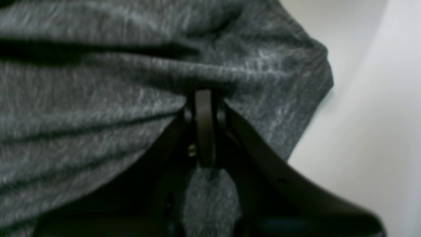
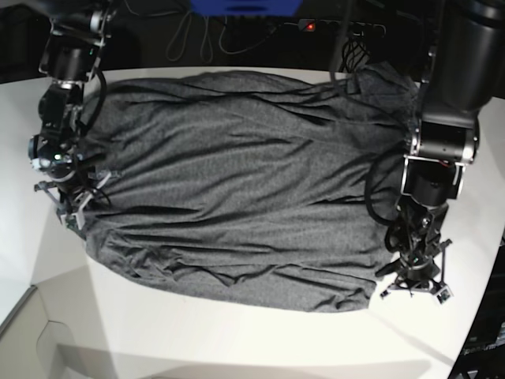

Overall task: Layout the t-shirt on the table in an organized manner, then fold the t-shirt properly
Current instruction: 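Lift the shirt with both grippers and stretch it taut, then shake the shirt with both grippers and lay it flat on the table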

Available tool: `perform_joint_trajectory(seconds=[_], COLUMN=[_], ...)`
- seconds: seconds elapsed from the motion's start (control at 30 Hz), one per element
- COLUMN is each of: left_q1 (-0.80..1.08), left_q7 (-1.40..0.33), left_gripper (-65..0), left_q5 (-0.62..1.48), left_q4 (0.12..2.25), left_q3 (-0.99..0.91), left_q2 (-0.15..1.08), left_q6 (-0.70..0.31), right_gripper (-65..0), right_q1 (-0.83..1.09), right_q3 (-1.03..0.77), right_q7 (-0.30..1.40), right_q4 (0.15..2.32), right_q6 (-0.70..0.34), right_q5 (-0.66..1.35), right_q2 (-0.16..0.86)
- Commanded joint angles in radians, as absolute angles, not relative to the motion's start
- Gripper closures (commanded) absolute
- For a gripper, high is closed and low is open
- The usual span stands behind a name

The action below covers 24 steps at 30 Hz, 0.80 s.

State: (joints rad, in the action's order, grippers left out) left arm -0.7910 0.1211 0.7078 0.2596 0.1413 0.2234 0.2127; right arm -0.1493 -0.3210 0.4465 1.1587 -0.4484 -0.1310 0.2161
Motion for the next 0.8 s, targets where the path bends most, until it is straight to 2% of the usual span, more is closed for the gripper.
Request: perform_joint_trajectory(seconds=[0.0,0.17,0.3,0.37,0.43,0.53,0.6,0.77], left_q1=[-0.829,-0.766,-0.651,-0.588,-0.544,-0.515,-0.515,-0.587], left_q7=[0.142,0.133,0.018,-0.053,-0.105,-0.143,-0.147,-0.143], left_gripper=[-0.1,-0.1,-0.1,0.0,0.0,0.0,0.0,0.0], left_q5=[0.705,0.707,0.707,0.711,0.728,0.730,0.719,0.677], left_q4=[0.277,0.407,0.677,0.825,0.923,0.931,0.880,0.641], left_q3=[0.142,0.140,0.139,0.114,0.088,0.084,0.082,0.081], left_q2=[0.219,0.217,0.236,0.237,0.234,0.199,0.177,0.148], left_q6=[0.208,0.208,0.216,0.216,0.216,0.214,0.216,0.211], right_gripper=[0.0,0.0,0.0,0.0,0.0,0.0,0.0,0.0], right_q1=[-0.162,-0.289,-0.397,-0.430,-0.432,-0.389,-0.355,-0.225], right_q3=[-0.321,-0.321,-0.321,-0.321,-0.328,-0.410,-0.461,-0.513], right_q7=[0.481,0.355,0.263,0.251,0.251,0.252,0.269,0.433], right_q4=[1.124,0.924,0.776,0.766,0.831,0.990,1.119,1.446], right_q6=[-0.452,-0.447,-0.447,-0.447,-0.447,-0.447,-0.447,-0.452], right_q5=[-0.151,-0.153,-0.153,-0.153,-0.151,-0.151,-0.151,-0.151], right_q2=[0.234,0.278,0.317,0.326,0.329,0.317,0.278,0.205])
